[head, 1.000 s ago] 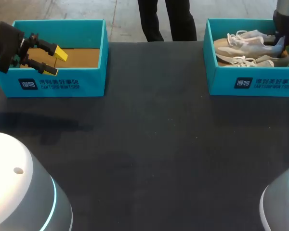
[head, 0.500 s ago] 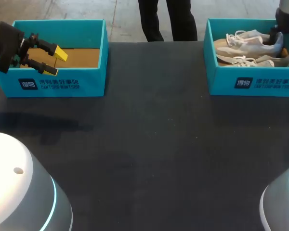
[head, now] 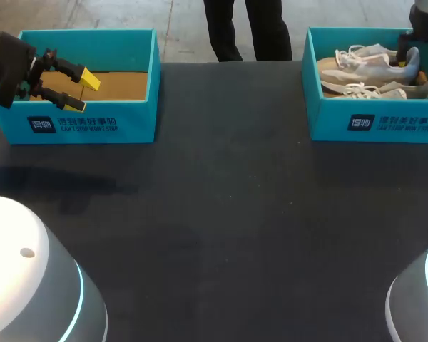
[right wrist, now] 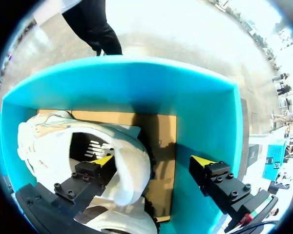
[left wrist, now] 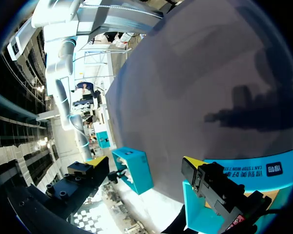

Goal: Take the shoe out of the shoebox, open the shoe tongue, remove and reinsert the insole, then place the shoe into the shoebox

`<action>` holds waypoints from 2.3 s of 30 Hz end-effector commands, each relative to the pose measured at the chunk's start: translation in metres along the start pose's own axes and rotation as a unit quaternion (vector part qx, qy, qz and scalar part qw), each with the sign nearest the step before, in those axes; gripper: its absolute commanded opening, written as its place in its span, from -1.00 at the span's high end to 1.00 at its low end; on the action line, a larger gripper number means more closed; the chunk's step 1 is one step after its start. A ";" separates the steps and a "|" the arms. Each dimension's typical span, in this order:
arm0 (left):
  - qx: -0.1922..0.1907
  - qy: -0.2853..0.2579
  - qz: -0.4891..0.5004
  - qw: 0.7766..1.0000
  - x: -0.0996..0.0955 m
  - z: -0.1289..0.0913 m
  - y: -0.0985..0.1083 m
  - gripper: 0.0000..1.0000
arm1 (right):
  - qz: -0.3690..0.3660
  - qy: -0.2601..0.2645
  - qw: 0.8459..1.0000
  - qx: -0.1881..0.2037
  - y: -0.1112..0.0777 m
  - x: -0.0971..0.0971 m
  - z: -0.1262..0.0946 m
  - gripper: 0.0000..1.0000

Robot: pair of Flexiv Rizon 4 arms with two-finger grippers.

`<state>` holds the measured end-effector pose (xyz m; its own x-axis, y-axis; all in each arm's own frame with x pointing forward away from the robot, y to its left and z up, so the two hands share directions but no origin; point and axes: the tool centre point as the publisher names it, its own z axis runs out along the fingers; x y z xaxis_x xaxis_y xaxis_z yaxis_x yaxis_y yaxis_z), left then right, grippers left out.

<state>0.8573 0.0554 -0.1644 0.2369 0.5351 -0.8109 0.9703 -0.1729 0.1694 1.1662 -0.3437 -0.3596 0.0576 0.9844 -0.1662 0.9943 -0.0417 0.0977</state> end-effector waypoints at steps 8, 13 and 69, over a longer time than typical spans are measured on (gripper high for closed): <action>0.000 0.001 0.000 1.000 0.000 0.000 -0.001 -1.00 | 0.002 -0.004 1.000 -0.013 -0.011 0.015 -0.031 -1.00; 0.000 0.001 0.000 1.000 0.000 0.000 -0.001 -1.00 | 0.007 -0.010 1.000 -0.021 -0.013 0.021 -0.049 -1.00; 0.000 0.001 0.000 1.000 0.000 0.000 -0.001 -1.00 | 0.108 0.067 0.992 0.022 -0.215 0.084 -0.211 -1.00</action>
<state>0.8573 0.0554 -0.1644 0.2369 0.5351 -0.8109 0.9703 -0.1729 0.1694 0.9619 -0.2199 -0.1851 0.2569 0.9663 -0.0162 0.9664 -0.2569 0.0019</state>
